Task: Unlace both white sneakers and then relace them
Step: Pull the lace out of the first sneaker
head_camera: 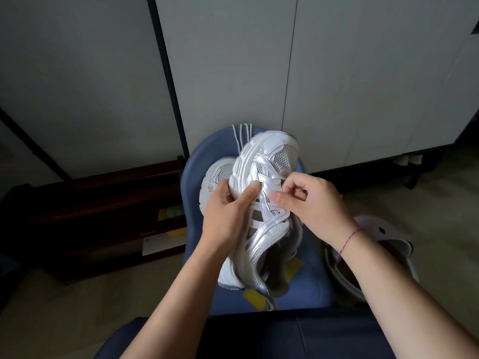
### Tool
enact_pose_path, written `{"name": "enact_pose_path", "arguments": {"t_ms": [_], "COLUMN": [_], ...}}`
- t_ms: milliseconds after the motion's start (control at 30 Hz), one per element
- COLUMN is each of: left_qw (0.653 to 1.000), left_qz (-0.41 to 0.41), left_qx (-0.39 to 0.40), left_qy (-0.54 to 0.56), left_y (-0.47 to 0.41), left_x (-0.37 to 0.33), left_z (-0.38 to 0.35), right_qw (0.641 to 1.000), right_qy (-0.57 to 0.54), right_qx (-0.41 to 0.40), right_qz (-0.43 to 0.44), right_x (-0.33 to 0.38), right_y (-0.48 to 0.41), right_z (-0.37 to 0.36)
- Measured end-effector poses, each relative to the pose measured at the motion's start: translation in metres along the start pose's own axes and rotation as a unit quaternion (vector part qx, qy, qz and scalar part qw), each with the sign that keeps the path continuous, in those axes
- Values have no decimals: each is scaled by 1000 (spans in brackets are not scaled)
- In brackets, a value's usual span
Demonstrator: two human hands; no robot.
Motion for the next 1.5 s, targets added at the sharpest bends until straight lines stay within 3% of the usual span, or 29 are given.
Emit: {"name": "enact_pose_path", "arguments": {"t_ms": [67,100,167,200,233,267,300,333,367,400,433,500,600,700,767,833,900,967,1067,1200,1300,1400,1500], "left_qw": [1000,999,997,997,998,998,999,999,1000,1000,1000,1000,999,999,998,998,999,999,1000,999,1000,999,999], "left_qz": [4,12,27,26,22,17,15,12,8,4,0,-8,-6,11,26,28,26,27,17,14,14,20,17], "left_qx": [7,18,34,36,36,34,31,28,25,19,16,17,21,29,23,23,29,33,21,21,21,10,-17], "left_qy": [5,26,64,63,54,45,37,26,15,4,-5,-25,-31,18,45,47,32,20,-10,-20,-4,33,45], "left_y": [1,1,3,2,2,1,1,0,0,0,0,1,2,2,1,0,2,3,3,3,2,0,-5], "left_x": [-1,-2,-3,-3,-3,-3,-2,0,0,0,0,1,1,-1,-3,-2,0,4,5,4,3,-1,-3], "left_z": [-1,-3,-5,-5,-5,-3,-2,-1,0,1,0,-2,-3,-2,0,0,-2,-5,-7,-6,-2,3,10], "right_qw": [990,960,836,790,769,773,808,870,937,981,998,990,987,990,945,896,940,982,987,963,976,983,935], "right_qy": [-133,-263,-512,-565,-575,-558,-507,-412,-283,-145,-24,99,89,-106,-292,-380,-247,-61,71,205,103,-87,-213], "right_qx": [-7,-12,6,10,6,1,-9,-22,-30,-32,-41,-82,-85,-84,-131,-174,-179,-156,-140,-109,-104,-161,-267], "right_qz": [-52,-100,-200,-240,-278,-302,-302,-269,-204,-124,-50,54,101,24,-68,-149,-153,-88,46,136,162,28,-94], "right_x": [-3,-7,-11,-12,-15,-16,-17,-17,-14,-10,-6,1,6,-2,-15,-29,-36,-31,-9,2,6,-7,-32], "right_y": [0,1,1,1,2,1,1,1,1,2,2,4,2,-1,-3,-5,-6,-5,0,2,2,-4,-6], "right_z": [0,0,-5,-7,-7,-7,-5,-1,3,4,4,4,2,8,15,18,22,21,13,0,1,18,40]}}
Point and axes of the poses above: each hand's wrist, its own y-axis away from the middle knuckle, its own z-axis out of the back of the hand, x = y × z, the point moved 4 cm from there along -y, towards the middle knuckle, and after that the axes turned 6 degrees about -x, right-handed, at the moved point
